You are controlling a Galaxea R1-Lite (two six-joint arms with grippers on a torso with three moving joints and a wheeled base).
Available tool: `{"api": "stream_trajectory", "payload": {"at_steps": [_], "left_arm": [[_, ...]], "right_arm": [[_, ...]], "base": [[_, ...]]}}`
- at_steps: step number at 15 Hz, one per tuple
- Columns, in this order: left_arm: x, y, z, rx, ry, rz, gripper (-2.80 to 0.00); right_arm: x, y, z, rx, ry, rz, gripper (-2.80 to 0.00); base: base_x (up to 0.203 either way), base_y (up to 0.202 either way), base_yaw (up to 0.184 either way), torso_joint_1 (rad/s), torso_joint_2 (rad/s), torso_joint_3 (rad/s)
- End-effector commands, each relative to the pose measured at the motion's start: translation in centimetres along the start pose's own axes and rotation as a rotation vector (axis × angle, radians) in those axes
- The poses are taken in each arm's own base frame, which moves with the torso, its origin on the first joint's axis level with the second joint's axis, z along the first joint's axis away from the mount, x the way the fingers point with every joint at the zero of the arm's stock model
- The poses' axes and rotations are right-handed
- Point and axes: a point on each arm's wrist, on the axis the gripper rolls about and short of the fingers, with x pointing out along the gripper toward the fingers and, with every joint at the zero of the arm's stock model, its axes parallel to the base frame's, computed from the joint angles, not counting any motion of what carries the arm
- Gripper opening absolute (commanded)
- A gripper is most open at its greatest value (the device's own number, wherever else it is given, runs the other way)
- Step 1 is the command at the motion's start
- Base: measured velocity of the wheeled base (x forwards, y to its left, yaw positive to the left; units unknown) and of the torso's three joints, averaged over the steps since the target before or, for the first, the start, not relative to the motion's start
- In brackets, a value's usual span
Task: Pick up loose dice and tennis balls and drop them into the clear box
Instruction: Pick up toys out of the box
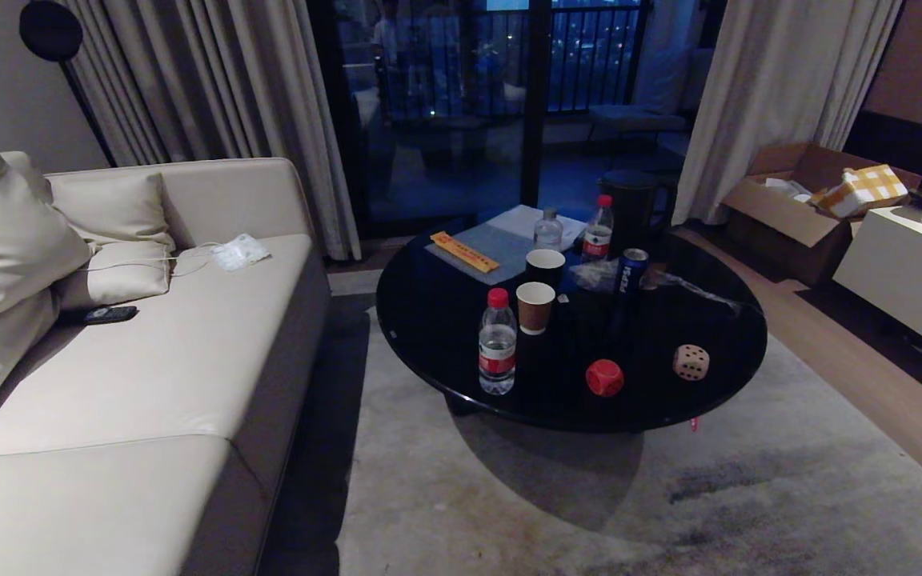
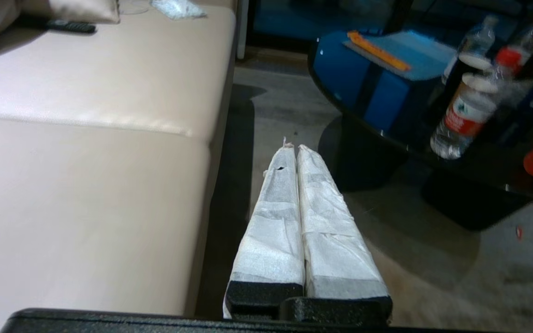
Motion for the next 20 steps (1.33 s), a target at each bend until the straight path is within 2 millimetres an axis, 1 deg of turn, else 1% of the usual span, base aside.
{"api": "stream_trajectory", "payload": {"at_steps": [1, 15, 20], "left_arm": [[0.01, 0.00, 0.02, -0.001, -0.001, 0.001, -2.80], [0.00, 0.00, 0.01, -0.001, -0.001, 0.001, -2.80], [0.00, 0.00, 0.01, -0.001, -0.001, 0.000, -2.80]], "right_arm": [[0.01, 0.00, -0.01, 0.001, 0.002, 0.000, -2.80], [0.01, 0.00, -0.01, 0.001, 0.002, 0.001, -2.80], [0.01, 0.00, -0.01, 0.001, 0.002, 0.001, -2.80]], "base": [[0.184, 0.000, -0.001, 0.002, 0.00, 0.006], [0.178, 0.000, -0.001, 0.002, 0.00, 0.003], [0.000, 0.000, 0.000, 0.000, 0.00, 0.000]]}}
